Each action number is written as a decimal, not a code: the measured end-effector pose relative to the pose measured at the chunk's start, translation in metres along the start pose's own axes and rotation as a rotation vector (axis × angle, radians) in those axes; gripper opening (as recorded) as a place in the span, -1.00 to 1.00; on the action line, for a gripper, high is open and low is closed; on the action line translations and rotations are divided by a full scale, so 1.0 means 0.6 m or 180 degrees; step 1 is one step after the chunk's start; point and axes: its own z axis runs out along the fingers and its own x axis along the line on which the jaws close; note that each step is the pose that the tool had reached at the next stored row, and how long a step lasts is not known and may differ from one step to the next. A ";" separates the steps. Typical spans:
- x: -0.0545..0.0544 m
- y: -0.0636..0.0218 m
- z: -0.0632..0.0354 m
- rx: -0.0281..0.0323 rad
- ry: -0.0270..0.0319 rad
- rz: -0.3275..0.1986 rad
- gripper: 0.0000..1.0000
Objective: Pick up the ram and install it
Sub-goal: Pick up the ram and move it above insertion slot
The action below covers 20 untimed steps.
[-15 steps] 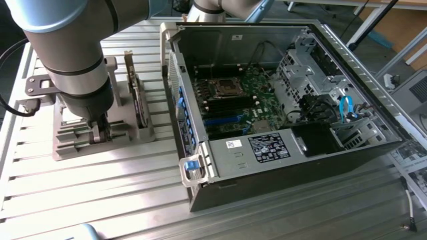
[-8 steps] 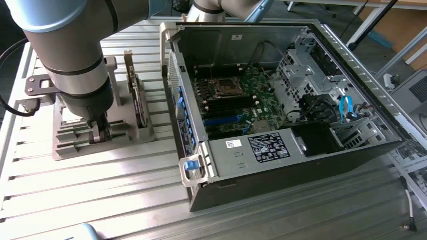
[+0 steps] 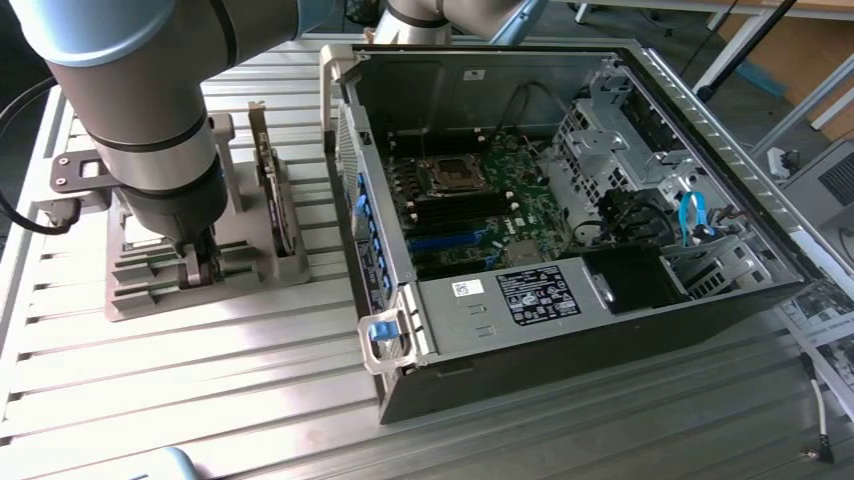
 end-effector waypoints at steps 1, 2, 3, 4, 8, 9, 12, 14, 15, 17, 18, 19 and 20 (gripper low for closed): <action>0.000 0.000 0.000 0.0000 0.0000 0.0000 -0.69; 0.000 0.000 0.000 0.0000 0.0000 0.0000 -0.69; 0.000 0.000 0.000 0.0000 0.0000 0.0000 -0.73; 0.000 0.000 0.000 0.0000 0.0000 0.0000 -0.73; 0.000 0.000 0.000 0.0000 0.0000 0.0000 -0.76; 0.000 0.000 0.000 0.0000 0.0000 0.0000 -0.76; 0.000 0.000 0.000 0.0001 -0.0001 0.0000 -0.76; 0.000 0.000 -0.002 0.0000 0.0000 0.0000 -0.76; 0.000 0.000 -0.003 0.0000 0.0000 0.0000 -0.76; 0.000 0.000 -0.006 0.0000 0.0000 0.0000 -0.76; 0.000 0.000 -0.008 0.0000 -0.0001 0.0000 -0.76; 0.000 0.000 -0.009 0.0000 -0.0001 0.0000 -0.76; 0.000 0.000 -0.012 0.0000 -0.0003 0.0000 -0.76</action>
